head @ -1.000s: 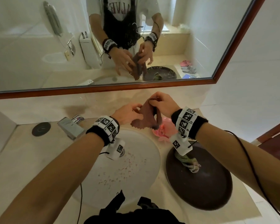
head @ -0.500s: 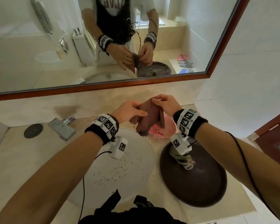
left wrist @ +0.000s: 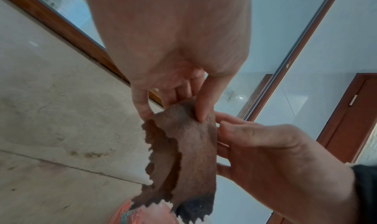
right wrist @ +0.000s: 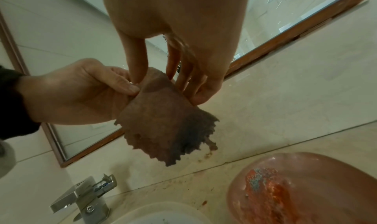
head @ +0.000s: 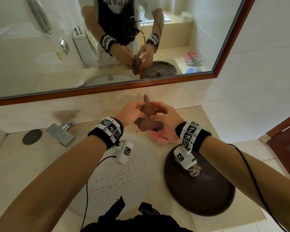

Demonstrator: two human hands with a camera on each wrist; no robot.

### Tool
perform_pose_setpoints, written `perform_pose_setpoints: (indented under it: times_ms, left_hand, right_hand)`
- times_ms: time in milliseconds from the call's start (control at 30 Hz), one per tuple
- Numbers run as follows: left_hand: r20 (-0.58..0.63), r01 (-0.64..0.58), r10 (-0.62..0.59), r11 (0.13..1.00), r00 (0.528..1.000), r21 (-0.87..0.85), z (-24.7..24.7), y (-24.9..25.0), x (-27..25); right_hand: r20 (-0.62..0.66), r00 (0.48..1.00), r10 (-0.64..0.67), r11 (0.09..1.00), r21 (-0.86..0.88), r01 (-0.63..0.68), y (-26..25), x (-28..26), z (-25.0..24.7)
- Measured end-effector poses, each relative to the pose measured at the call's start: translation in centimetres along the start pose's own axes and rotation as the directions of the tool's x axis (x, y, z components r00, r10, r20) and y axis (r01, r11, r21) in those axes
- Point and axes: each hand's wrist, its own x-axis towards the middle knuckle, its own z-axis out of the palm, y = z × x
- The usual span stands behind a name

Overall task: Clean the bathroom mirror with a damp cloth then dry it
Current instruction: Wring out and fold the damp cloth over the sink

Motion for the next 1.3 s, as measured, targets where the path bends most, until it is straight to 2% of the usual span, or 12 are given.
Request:
perform_pose_setpoints:
  times_ms: [167,333,467,567,733,900,1100,1233,1300]
  left_hand:
    - [-0.044,-0.021,0.023,0.998,0.999,0.052,0.1,-0.4,0.7]
    - [-0.222,-0.052,0.077,0.992,0.972,0.116,0.9,-0.6,1.2]
    - [-0.158,-0.033,0.038,0.999,0.987,0.029,1.7,-1.2,2.4]
    - [-0.167,-0.059,0.062,0.998,0.984,0.022,2.2,-1.9,3.3]
    - [-0.184,-0.099,0.109,0.993,0.977,0.067,2.8,-2.8,4.3]
    - [-0.078,-0.09,0.088,0.996,0.993,-0.026,2.9,-3.7,4.7]
    - [0.024,-0.061,0.062,0.998,0.998,-0.021,3.1,-5.0,5.9]
    - [0.108,0.015,-0.017,1.0,0.994,0.015,3.3,-7.0,6.3]
    - [0.09,0.099,-0.102,0.994,0.991,0.036,3.1,-8.1,6.5]
  right_hand:
    - [-0.008,0.994,0.107,0.994,0.033,-0.107,0.7,0.4,-0.1]
    - [-0.03,0.986,0.163,0.986,0.027,-0.162,1.3,0.5,-0.4]
    - [-0.035,0.978,0.205,0.976,0.077,-0.202,1.4,0.5,-0.8]
    - [0.007,0.976,0.216,0.967,0.135,-0.214,1.5,0.2,-1.2]
    - [0.025,0.974,0.226,0.972,0.054,-0.227,1.8,0.4,-2.3]
    - [-0.013,0.964,0.266,0.964,0.019,-0.266,2.6,1.9,-3.5]
    - [-0.05,0.937,0.345,0.938,-0.028,-0.346,3.8,4.0,-4.5]
    - [-0.063,0.932,0.356,0.928,-0.089,-0.361,5.3,5.2,-5.2]
    - [-0.097,0.919,0.383,0.914,-0.106,-0.392,6.3,5.6,-5.7]
